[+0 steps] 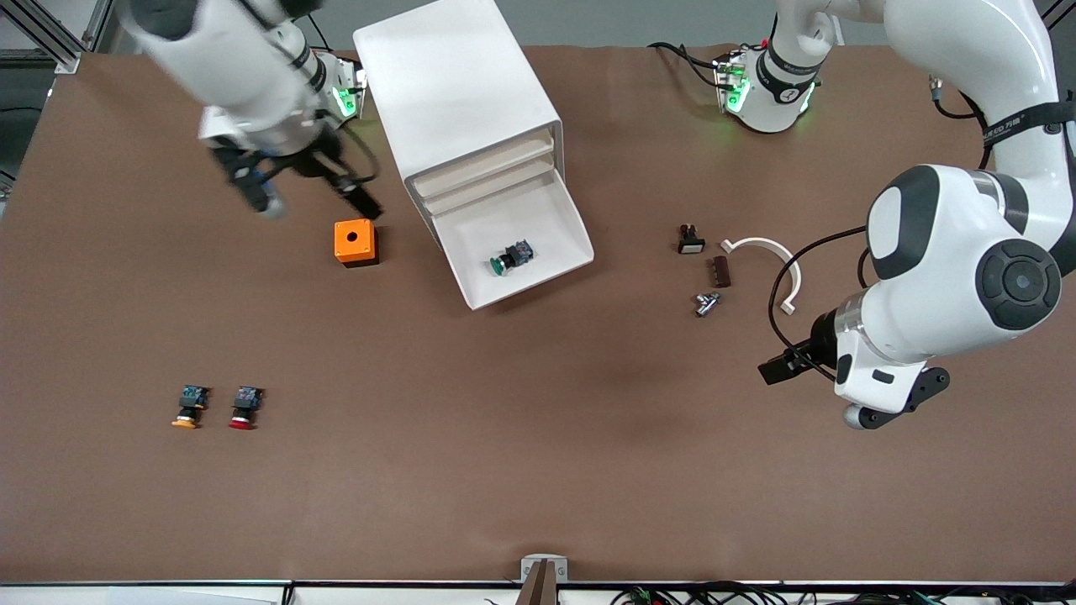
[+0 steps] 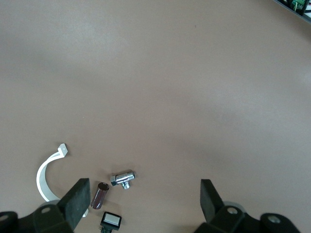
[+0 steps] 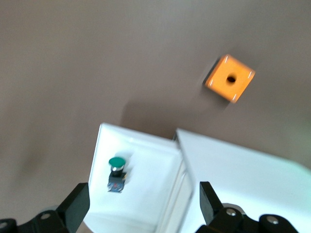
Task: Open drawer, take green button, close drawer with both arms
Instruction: 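Reach the right gripper into the open drawer toward the green button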
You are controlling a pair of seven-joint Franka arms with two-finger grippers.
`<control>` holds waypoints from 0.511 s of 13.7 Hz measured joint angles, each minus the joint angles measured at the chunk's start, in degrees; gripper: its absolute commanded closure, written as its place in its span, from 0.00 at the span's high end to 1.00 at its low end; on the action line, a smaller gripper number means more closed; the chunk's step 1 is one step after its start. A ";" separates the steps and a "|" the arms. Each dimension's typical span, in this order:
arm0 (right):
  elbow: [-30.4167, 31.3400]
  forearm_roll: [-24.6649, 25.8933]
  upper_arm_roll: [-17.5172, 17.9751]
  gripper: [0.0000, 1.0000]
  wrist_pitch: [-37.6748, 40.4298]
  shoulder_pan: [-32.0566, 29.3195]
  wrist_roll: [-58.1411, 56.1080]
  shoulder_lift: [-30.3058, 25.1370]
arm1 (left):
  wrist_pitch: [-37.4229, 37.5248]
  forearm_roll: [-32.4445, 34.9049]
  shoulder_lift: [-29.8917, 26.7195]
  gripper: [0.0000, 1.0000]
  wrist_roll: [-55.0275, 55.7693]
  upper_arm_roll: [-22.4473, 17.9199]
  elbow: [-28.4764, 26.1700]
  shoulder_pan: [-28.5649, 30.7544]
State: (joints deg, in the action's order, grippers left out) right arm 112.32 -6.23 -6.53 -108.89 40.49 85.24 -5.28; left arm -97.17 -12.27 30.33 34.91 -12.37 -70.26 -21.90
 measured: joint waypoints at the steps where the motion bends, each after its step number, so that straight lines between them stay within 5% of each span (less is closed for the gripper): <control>1: 0.57 1.10 0.04 1.00 -2.65 2.99 4.81 1.60 | -0.02 0.00 0.00 1.00 0.00 0.01 0.00 -0.01; 7: 0.57 4.34 -0.19 1.00 -16.99 10.17 20.33 16.32 | -0.06 0.00 0.00 1.00 -0.04 0.08 -0.05 -1.31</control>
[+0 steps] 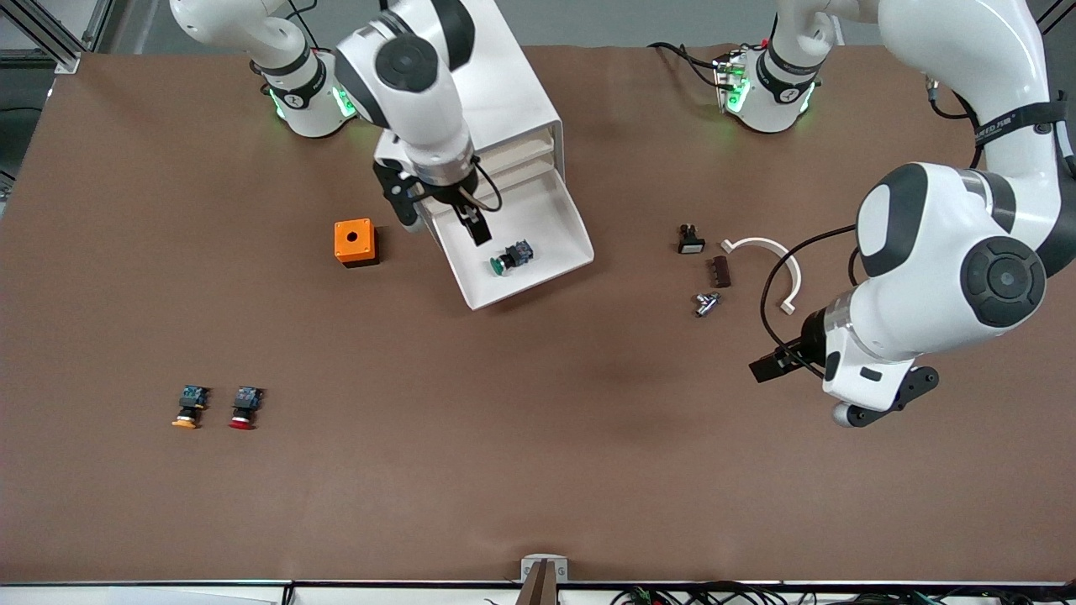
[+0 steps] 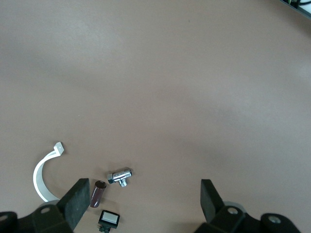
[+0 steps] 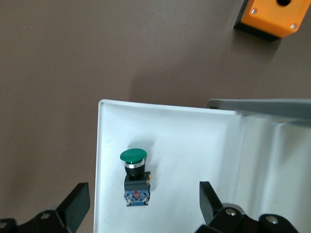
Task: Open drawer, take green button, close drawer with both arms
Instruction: 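Reach the right gripper into the open drawer toward the green button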
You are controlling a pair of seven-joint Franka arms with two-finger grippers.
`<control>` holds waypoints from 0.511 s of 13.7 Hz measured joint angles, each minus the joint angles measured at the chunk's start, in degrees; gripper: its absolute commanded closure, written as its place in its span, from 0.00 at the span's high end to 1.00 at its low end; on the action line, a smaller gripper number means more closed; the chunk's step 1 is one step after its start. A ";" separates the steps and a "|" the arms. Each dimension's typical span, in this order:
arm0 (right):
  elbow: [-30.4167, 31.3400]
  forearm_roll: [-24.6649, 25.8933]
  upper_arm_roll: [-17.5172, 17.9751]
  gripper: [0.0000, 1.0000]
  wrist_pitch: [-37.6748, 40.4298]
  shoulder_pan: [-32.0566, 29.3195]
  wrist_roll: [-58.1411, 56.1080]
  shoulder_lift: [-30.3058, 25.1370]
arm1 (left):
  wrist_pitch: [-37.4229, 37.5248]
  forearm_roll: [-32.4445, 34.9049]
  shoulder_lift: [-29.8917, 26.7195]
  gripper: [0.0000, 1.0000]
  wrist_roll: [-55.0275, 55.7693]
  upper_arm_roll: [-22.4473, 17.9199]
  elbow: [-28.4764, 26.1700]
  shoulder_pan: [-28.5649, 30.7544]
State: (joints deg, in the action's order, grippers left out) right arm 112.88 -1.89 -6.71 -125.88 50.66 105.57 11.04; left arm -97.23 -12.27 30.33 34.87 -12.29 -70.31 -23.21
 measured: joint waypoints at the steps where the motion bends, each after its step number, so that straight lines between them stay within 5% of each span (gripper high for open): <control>1: -0.47 0.31 -0.01 1.00 -1.57 0.76 1.71 2.55 | -0.01 0.00 0.00 1.00 0.00 0.00 -0.01 -0.19; 7: -7.77 0.65 -0.16 0.99 -3.58 1.92 5.34 13.09 | -0.57 0.00 0.00 1.00 0.00 0.00 -0.15 -0.68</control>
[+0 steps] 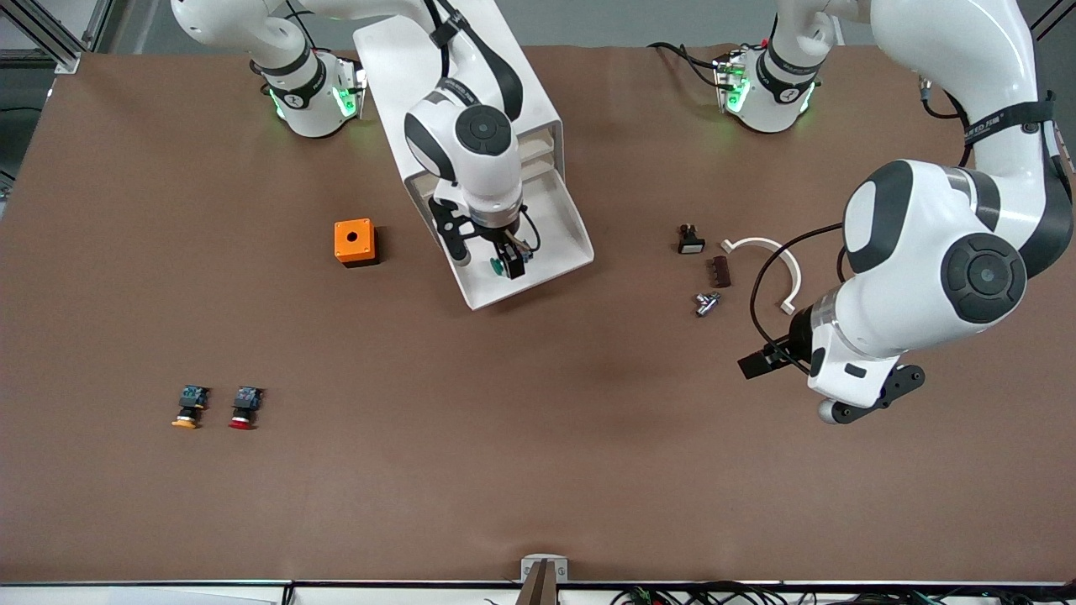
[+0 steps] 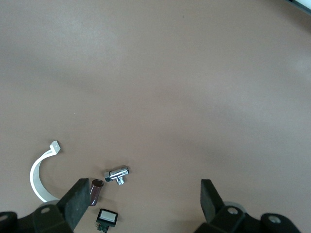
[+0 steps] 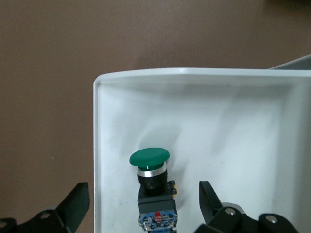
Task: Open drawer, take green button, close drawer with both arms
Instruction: 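Grasp the green button with the right gripper and lift it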
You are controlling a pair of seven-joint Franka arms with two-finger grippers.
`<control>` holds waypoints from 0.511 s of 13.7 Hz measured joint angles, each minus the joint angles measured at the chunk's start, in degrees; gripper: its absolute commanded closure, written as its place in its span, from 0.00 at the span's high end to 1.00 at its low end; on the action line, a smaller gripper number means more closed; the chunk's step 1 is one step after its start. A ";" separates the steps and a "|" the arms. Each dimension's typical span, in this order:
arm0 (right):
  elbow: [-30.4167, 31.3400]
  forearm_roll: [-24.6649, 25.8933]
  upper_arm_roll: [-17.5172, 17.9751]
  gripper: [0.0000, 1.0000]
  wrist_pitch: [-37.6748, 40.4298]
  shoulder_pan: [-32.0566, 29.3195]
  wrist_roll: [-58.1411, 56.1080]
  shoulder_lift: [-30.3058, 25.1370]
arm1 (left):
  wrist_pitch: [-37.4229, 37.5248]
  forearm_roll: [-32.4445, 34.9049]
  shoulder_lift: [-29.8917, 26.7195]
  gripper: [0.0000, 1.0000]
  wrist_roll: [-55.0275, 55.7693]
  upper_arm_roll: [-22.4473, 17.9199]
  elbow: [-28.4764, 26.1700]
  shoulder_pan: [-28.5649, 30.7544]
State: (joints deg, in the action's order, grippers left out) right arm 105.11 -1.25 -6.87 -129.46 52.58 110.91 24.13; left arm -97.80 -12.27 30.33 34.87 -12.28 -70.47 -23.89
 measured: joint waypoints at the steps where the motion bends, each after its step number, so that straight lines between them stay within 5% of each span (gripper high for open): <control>1: -0.50 0.00 -0.01 0.97 -0.62 0.06 0.03 0.96 | -0.41 0.00 0.00 1.00 0.00 0.00 -0.09 -0.01; 5: -1.06 0.00 -0.01 0.84 -1.47 0.91 0.06 3.33 | -1.13 0.00 0.00 1.00 0.00 0.00 -0.23 -0.01; 7: -1.07 0.00 -0.01 0.63 -1.47 1.63 0.06 3.58 | -1.31 0.00 0.09 1.00 0.00 0.00 -0.56 -0.01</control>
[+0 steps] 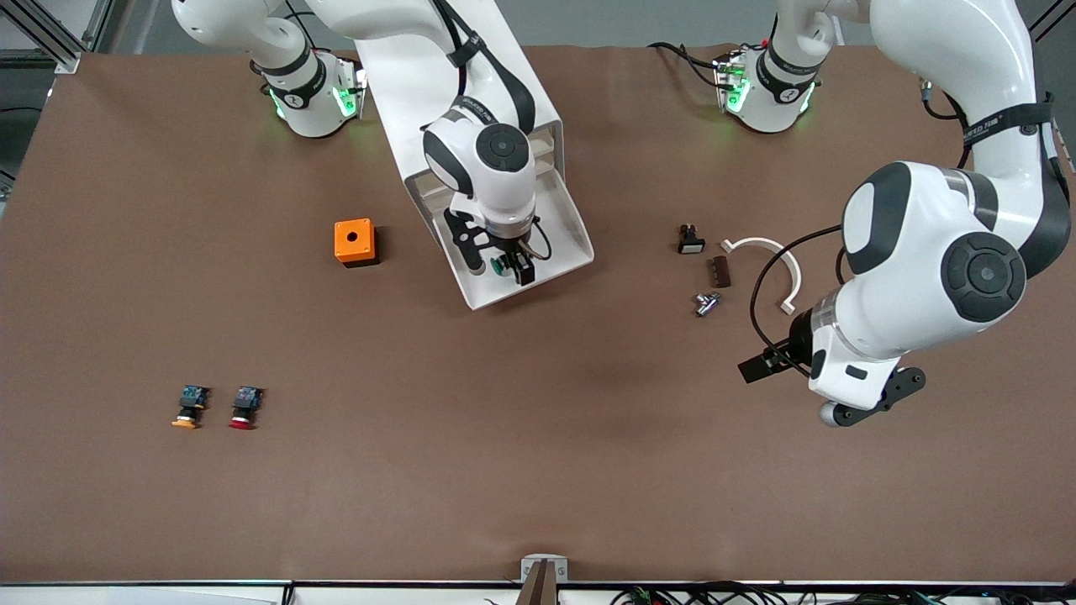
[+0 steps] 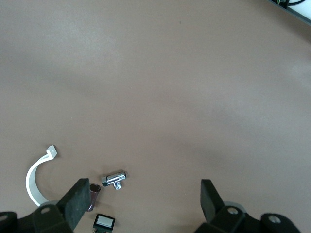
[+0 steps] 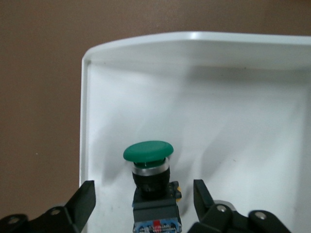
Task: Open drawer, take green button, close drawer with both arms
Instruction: 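Grasp the green button with the right gripper and lift it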
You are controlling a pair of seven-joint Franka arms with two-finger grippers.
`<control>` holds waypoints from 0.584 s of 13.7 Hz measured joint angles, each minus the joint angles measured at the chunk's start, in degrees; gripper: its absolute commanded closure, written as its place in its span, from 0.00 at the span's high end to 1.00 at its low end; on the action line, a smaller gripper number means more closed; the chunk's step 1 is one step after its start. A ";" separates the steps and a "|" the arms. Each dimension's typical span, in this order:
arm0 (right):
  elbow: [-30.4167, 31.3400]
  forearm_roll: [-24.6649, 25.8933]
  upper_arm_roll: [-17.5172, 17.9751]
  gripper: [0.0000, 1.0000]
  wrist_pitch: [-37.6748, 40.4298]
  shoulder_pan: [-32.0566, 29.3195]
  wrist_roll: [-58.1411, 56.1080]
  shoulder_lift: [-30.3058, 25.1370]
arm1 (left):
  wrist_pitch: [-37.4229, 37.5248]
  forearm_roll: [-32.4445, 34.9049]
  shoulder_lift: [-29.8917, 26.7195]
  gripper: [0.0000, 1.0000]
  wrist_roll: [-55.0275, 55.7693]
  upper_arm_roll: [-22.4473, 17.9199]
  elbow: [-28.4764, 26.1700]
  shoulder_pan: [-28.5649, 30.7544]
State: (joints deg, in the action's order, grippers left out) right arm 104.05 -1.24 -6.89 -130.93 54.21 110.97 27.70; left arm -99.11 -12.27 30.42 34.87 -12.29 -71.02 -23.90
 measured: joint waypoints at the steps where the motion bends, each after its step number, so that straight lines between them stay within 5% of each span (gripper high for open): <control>1: 0.00 0.00 0.00 0.29 0.00 0.40 0.00 0.01 | -0.42 0.00 0.13 1.00 0.00 0.00 -0.26 0.00; 2: 0.00 0.00 0.00 0.06 0.00 0.72 0.00 0.01 | -0.71 0.00 0.28 1.00 0.00 0.00 -0.45 0.00; 3: 0.00 0.00 -0.01 0.00 0.00 0.96 0.00 0.01 | -0.81 0.00 0.44 0.99 0.00 0.00 -0.54 0.00; 8: -0.87 0.00 -0.59 0.00 0.19 1.02 -0.32 0.02 | -0.83 0.00 0.70 1.00 1.50 0.04 -2.91 -0.84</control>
State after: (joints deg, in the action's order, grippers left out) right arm 103.17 -1.25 -7.47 -130.74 55.23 110.65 27.72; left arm -99.95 -12.27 31.12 36.38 -12.25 -73.94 -24.74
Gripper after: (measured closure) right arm 0.590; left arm 0.000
